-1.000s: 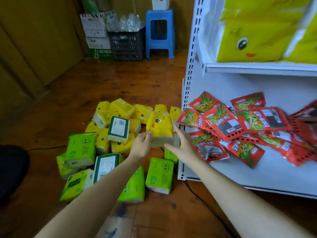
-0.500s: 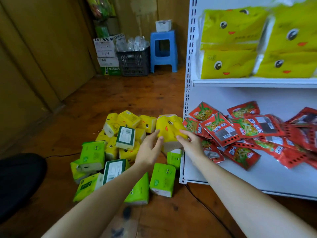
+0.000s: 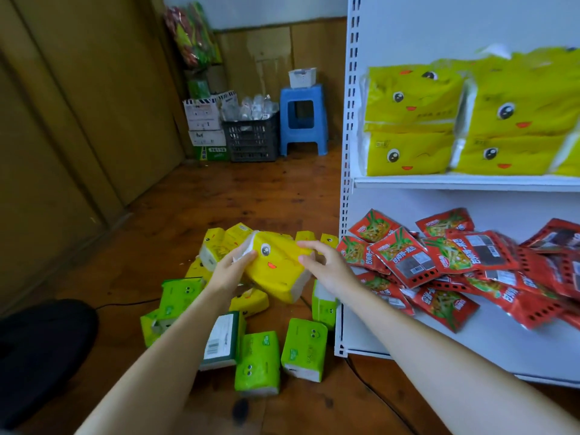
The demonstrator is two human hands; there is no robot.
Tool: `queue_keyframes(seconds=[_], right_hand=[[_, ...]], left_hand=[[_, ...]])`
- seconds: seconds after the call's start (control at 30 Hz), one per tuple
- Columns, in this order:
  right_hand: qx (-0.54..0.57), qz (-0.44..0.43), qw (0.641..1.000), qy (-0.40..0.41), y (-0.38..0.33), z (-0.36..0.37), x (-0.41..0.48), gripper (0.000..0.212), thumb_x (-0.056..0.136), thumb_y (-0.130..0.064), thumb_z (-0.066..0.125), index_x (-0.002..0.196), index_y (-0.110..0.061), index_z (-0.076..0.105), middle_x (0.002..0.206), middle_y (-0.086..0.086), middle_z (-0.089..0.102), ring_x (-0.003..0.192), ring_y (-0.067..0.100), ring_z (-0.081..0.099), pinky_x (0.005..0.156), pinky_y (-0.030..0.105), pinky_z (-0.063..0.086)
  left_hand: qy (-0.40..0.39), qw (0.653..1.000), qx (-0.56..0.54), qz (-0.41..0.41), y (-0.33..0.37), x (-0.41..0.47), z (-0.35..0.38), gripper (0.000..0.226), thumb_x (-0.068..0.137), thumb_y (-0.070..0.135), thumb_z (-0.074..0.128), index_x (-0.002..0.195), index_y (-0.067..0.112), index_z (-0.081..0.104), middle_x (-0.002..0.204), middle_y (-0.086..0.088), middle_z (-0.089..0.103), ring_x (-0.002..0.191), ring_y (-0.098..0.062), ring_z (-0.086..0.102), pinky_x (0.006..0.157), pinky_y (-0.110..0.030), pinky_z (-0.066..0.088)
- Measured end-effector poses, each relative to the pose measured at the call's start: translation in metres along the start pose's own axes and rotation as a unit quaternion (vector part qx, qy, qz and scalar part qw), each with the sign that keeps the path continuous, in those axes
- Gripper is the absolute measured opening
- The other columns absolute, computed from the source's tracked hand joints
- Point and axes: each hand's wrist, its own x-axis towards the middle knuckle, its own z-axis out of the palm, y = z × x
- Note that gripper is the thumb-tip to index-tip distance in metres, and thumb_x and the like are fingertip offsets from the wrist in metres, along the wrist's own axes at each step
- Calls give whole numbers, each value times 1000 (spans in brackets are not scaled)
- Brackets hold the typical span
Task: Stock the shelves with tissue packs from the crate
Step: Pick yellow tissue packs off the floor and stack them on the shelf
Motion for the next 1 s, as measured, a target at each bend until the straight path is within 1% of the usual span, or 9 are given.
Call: queue_keyframes(seconds=[0.13,0.23,0.3,0.4,0.57,0.7,0.83,0.93,1.0], right_hand=[[8,-78,996,34,-55,18,16,54,90,-34,59,139,-28,38,140,2,38,133,14,32,109,33,31],[-7,-126,992,-20,-104,32,24,76,80,-48,65,144,-37,26,141,3,31,136,14,23,115,36,21],[-39,-151,986,-55,-139,32,28,85,80,-42,69,147,-36,16,156,0,7,144,13,4,116,37,12],[-55,-193,979,-27,-189,11,33,91,81,-33,70,148,-36,7,157,-5,-11,144,13,-9,115,38,9],[-49,-270,956,104,-258,-68,32,77,84,-21,68,146,-29,23,155,1,15,132,9,24,107,21,22],[-68,-306,928,203,-276,-156,20,58,85,-18,67,137,-24,42,150,3,31,140,11,23,108,17,21],[-65,-287,919,262,-269,-245,-4,46,82,-16,69,125,-22,52,137,4,46,129,15,40,105,20,32],[-62,-264,917,293,-250,-308,-28,46,77,-17,74,116,-29,52,131,8,50,120,21,48,102,33,42],[-66,-253,908,327,-235,-349,-44,43,76,-17,75,111,-30,53,127,8,53,116,22,52,99,34,44]], left_hand=[[47,997,-53,-4,37,-5,-26,33,98,24,46,131,21,50,114,-7,60,91,-20,58,72,-34,52],[78,994,-72,25,86,-10,-45,28,100,21,42,126,16,51,99,-6,62,79,-16,58,62,-31,51],[87,992,-67,58,125,-15,-50,23,100,21,40,120,20,51,91,-3,60,75,-14,57,57,-29,51],[74,990,-53,111,188,-26,-46,32,99,29,41,127,23,53,115,-3,61,93,-18,59,70,-31,50],[3,977,-9,214,276,-56,3,44,92,51,47,133,36,45,138,4,50,122,-21,50,95,-37,42],[-85,948,18,305,311,-78,77,48,93,54,41,137,36,40,142,4,46,129,-20,44,107,-47,30],[-171,912,46,371,326,-100,163,38,96,47,39,133,37,42,132,14,52,116,-7,50,90,-30,38],[-201,899,56,385,326,-111,227,17,99,34,40,115,36,41,100,27,50,89,11,48,83,-20,40],[-225,883,92,402,320,-114,266,24,99,29,42,122,31,40,103,23,51,92,8,51,82,-14,42]])
